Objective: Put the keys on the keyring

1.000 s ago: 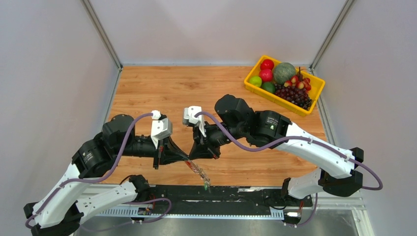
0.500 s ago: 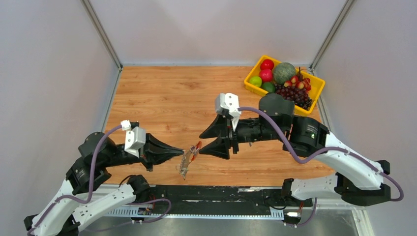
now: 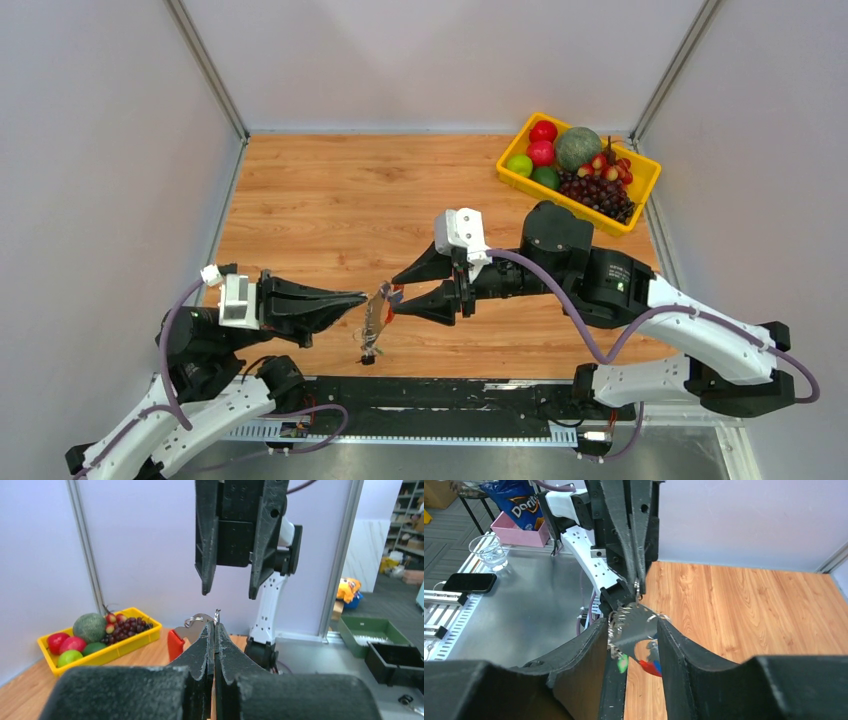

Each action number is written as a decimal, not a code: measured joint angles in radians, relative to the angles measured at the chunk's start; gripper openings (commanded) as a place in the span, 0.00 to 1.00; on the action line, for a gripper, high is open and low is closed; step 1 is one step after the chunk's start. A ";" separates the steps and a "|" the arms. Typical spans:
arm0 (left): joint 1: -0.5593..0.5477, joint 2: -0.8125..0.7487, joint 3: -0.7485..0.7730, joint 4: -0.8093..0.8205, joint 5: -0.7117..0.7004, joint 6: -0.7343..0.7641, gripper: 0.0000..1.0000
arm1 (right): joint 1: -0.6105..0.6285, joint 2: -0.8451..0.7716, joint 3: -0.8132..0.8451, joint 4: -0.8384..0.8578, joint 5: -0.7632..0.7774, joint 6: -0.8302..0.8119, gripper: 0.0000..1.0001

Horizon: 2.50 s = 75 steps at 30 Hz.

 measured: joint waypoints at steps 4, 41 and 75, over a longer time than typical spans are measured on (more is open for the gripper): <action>0.000 -0.011 -0.039 0.087 -0.033 -0.035 0.00 | 0.031 0.005 0.000 0.035 0.008 -0.033 0.41; 0.000 -0.018 -0.190 0.483 -0.079 -0.234 0.00 | 0.078 0.084 0.020 0.135 0.096 -0.142 0.27; 0.000 -0.021 -0.224 0.547 -0.098 -0.236 0.00 | 0.079 0.117 0.042 0.149 0.060 -0.138 0.00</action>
